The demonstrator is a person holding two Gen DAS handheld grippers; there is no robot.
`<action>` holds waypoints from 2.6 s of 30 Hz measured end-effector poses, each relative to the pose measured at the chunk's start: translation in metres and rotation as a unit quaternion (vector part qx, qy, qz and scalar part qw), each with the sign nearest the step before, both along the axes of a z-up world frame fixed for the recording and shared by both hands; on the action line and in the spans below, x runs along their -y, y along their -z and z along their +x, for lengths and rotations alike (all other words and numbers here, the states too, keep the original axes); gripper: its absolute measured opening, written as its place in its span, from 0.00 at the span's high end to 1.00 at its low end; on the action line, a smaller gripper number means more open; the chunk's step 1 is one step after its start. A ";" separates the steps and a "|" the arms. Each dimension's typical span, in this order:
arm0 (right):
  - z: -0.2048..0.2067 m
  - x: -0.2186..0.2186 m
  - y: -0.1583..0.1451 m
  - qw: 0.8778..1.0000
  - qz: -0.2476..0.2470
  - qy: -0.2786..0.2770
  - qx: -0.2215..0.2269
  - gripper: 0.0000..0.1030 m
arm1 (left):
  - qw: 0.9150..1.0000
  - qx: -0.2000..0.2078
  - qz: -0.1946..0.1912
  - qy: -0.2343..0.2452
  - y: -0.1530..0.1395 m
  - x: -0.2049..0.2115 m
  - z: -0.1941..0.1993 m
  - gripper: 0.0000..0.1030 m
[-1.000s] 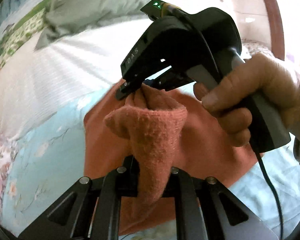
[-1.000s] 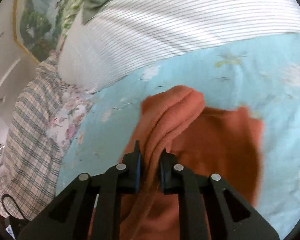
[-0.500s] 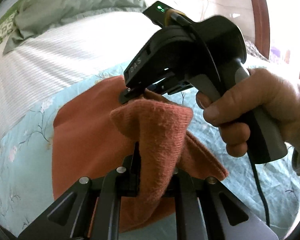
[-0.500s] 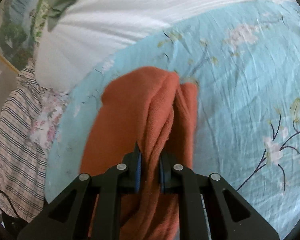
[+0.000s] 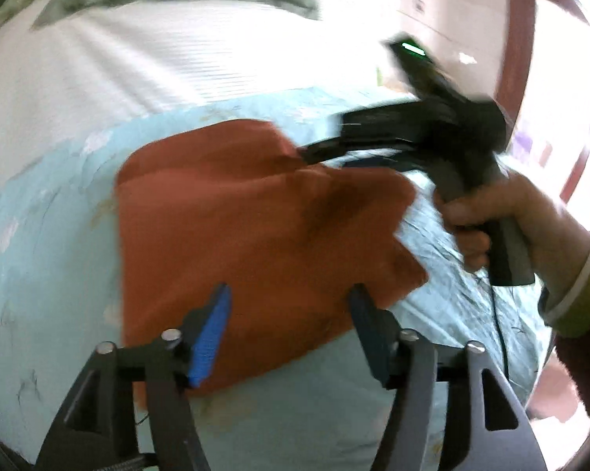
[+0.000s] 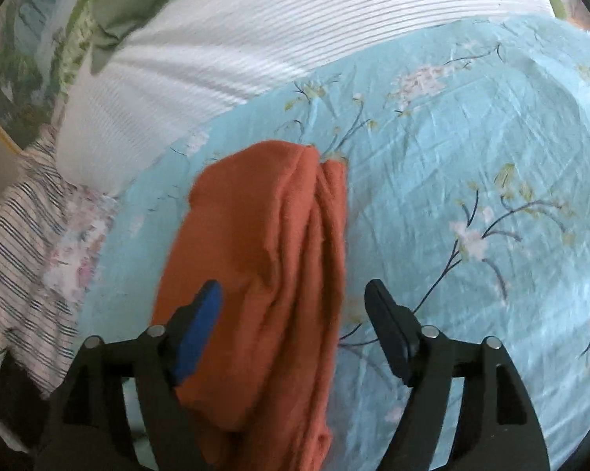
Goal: Fold small clothes
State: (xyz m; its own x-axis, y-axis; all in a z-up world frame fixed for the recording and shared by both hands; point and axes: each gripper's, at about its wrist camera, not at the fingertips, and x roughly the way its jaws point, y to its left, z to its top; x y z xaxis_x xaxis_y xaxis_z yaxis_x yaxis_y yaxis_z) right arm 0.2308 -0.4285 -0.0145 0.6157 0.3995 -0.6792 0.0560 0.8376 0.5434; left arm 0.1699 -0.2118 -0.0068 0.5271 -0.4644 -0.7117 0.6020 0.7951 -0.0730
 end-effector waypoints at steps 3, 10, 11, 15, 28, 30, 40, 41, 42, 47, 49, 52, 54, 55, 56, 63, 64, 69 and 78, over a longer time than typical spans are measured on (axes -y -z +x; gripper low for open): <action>0.004 0.002 0.008 0.999 0.035 -0.005 -0.016 0.25 | 0.998 -0.029 -0.030 -0.048 -0.001 -0.037 0.022 0.30; 0.014 -0.005 0.028 0.997 0.067 -0.024 -0.036 0.25 | 0.971 -0.164 -0.121 -0.123 0.029 -0.096 0.112 0.29; 0.015 -0.006 0.031 0.997 0.069 -0.026 -0.038 0.25 | 0.969 -0.175 -0.124 -0.126 0.035 -0.096 0.122 0.29; 0.021 -0.010 0.040 0.996 0.074 -0.037 -0.041 0.26 | 0.957 -0.228 -0.133 -0.121 0.060 -0.089 0.154 0.29; 0.013 -0.079 0.021 0.992 0.078 -0.094 -0.017 0.73 | 0.960 -0.192 -0.186 -0.086 0.039 -0.100 0.139 0.74; 0.013 -0.106 0.022 0.989 0.093 -0.118 -0.012 0.73 | 0.960 -0.179 -0.195 -0.093 0.025 -0.122 0.123 0.74; 0.022 -0.240 0.047 0.968 0.123 -0.220 -0.014 0.73 | 0.947 -0.154 -0.202 -0.196 0.010 -0.276 0.051 0.74; 0.022 -0.245 0.050 0.967 0.123 -0.223 -0.016 0.73 | 0.945 -0.155 -0.205 -0.204 0.012 -0.286 0.047 0.74; 0.022 -0.250 0.053 0.967 0.121 -0.225 -0.019 0.73 | 0.942 -0.155 -0.209 -0.213 0.014 -0.296 0.042 0.74; 0.023 -0.252 0.064 0.968 0.116 -0.219 -0.032 0.73 | 0.934 -0.165 -0.215 -0.231 0.036 -0.313 0.031 0.74; 0.022 -0.251 0.068 0.970 0.107 -0.215 -0.038 0.73 | 0.934 -0.166 -0.212 -0.234 0.045 -0.312 0.032 0.73; 0.021 -0.252 0.070 0.973 0.100 -0.204 -0.043 0.66 | 0.937 -0.166 -0.190 -0.241 0.050 -0.310 0.031 0.67; 0.018 -0.252 0.068 0.975 0.086 -0.198 -0.045 0.58 | 0.936 -0.170 -0.177 -0.253 0.057 -0.309 0.033 0.57; 0.017 -0.251 0.066 0.977 0.077 -0.194 -0.045 0.55 | 0.933 -0.173 -0.175 -0.261 0.059 -0.310 0.034 0.51; 0.015 -0.249 0.062 0.979 0.064 -0.188 -0.043 0.49 | 0.931 -0.176 -0.174 -0.268 0.059 -0.312 0.034 0.49; 0.006 -0.238 0.012 0.988 -0.004 -0.153 0.024 0.47 | 0.936 -0.134 -0.149 -0.288 0.035 -0.321 0.021 0.49; 0.009 -0.241 0.009 0.987 0.001 -0.160 0.025 0.47 | 0.937 -0.125 -0.148 -0.289 0.031 -0.321 0.019 0.50; 0.040 -0.260 0.027 0.986 -0.005 -0.166 -0.010 0.62 | 0.945 -0.099 -0.165 -0.264 0.014 -0.323 0.005 0.51; 0.016 -0.247 -0.008 0.986 0.019 -0.150 0.071 0.88 | 0.962 -0.089 -0.164 -0.199 0.002 -0.290 0.003 0.57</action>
